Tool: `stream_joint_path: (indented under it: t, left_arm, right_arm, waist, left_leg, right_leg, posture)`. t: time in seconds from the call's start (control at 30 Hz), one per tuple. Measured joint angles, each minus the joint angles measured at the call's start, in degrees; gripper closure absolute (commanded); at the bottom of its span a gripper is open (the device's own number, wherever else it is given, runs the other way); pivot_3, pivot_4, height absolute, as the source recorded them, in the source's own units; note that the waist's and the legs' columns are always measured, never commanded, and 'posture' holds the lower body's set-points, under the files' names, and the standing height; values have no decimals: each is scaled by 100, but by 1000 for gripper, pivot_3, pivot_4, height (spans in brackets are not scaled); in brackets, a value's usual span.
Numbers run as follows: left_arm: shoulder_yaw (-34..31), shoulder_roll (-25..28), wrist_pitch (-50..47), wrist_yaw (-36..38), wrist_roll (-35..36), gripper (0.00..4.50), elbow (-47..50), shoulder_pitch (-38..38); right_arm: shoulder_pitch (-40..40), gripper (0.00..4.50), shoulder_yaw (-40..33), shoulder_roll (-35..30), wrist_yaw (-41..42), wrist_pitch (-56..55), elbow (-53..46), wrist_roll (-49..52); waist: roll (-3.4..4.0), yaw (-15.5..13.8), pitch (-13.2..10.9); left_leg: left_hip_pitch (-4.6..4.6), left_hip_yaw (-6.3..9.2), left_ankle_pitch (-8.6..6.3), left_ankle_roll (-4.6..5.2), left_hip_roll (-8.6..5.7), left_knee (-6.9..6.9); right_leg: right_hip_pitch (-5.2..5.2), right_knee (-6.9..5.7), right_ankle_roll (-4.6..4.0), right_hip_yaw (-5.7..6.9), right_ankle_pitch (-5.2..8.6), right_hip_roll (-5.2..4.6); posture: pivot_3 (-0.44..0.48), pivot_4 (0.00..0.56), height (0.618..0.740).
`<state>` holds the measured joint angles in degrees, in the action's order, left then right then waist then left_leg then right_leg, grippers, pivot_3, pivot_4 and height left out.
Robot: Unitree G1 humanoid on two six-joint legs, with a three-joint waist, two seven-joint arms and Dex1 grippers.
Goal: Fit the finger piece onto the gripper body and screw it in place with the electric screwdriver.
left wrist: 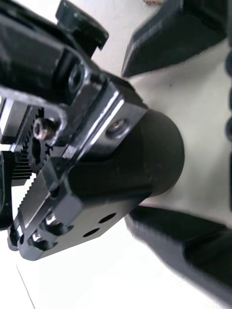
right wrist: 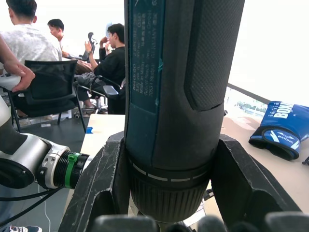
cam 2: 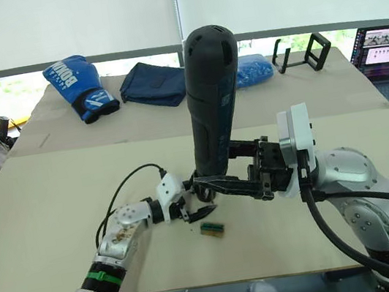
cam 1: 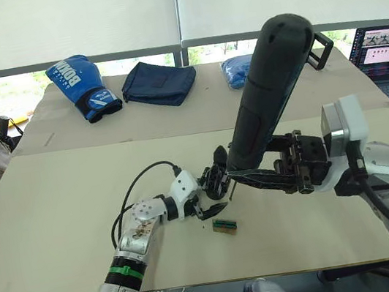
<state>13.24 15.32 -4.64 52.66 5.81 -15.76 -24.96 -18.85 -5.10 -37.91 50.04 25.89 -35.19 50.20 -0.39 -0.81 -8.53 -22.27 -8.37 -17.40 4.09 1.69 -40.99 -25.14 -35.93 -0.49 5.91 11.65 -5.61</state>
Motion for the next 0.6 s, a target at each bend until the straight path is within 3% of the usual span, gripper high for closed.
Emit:
stream_joint_path:
  t: [0.03,0.07,0.6]
  left_arm:
    - [6,3,-4,-5,0,2185,-2,-4]
    - [7,5,-6,-12,0,2222,-6,-5]
    - [49,82,63,84,4,2222,-116,-98]
  right_arm:
    - [-4,2535,2,2,-2,0,1,0]
    - [-18,2535,4,5,-4,0,3,-1]
    - [-1464,2535,510,560,-193,261,559,-34]
  waist:
    - [0,1,0]
    - [0,3,0]
    - [1,17,1]
  left_leg:
    - [1,0,0,0,0,0]
    - [0,0,0,0,0,0]
    - [2,-4,1,-2,0,-2]
  right_leg:
    - [0,0,0,0,0,0]
    - [0,0,0,0,0,0]
    - [-1,-6,-1,1,-1,0]
  posture:
    - [0,150,740]
    - [0,150,740]
    - [0,150,740]
